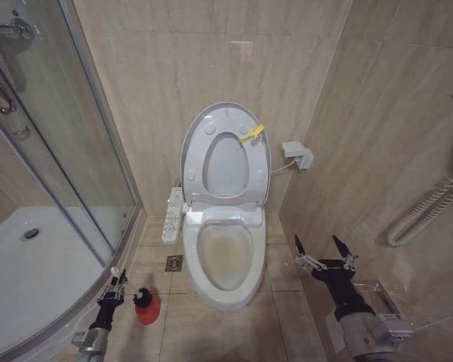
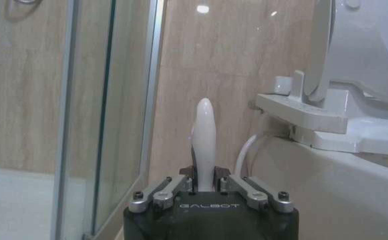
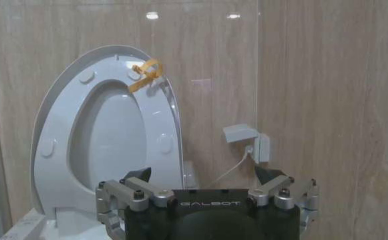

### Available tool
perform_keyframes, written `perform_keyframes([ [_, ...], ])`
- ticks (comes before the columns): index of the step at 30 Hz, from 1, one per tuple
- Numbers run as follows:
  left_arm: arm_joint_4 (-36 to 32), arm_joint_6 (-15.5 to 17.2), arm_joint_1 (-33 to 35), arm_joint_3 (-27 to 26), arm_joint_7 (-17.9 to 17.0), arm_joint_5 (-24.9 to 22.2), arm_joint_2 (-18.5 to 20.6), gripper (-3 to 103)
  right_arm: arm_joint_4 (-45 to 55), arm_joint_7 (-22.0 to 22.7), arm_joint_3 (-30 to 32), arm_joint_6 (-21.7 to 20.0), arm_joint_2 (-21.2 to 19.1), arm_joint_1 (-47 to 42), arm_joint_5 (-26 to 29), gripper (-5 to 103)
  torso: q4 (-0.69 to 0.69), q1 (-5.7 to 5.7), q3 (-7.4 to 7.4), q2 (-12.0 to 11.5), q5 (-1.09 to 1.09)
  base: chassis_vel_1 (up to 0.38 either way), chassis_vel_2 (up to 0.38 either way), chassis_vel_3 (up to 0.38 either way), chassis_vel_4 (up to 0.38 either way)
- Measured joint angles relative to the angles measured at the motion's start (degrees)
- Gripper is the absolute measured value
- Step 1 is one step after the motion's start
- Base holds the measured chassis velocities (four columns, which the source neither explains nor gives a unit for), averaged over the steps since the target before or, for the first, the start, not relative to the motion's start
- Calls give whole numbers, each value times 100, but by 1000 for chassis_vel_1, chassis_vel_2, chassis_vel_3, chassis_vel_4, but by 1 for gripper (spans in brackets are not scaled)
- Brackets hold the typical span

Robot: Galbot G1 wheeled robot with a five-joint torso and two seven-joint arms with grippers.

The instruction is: Open the toilet lid, clean the toilet bowl with a toilet brush, close the toilet lid, and flush.

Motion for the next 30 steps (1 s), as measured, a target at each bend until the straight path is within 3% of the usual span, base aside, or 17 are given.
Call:
perform_keyframes([
  [17,481,2,4,7,-115,-17,-8,18,0,0,0,0,0,0,0,100,0,-1,0,0,0,0,0,0,0],
  [30,1069,-10,-161,255,-113,456,-207,18,0,0,0,0,0,0,0,100,1,-1,-1,1,4,0,0,0,0],
])
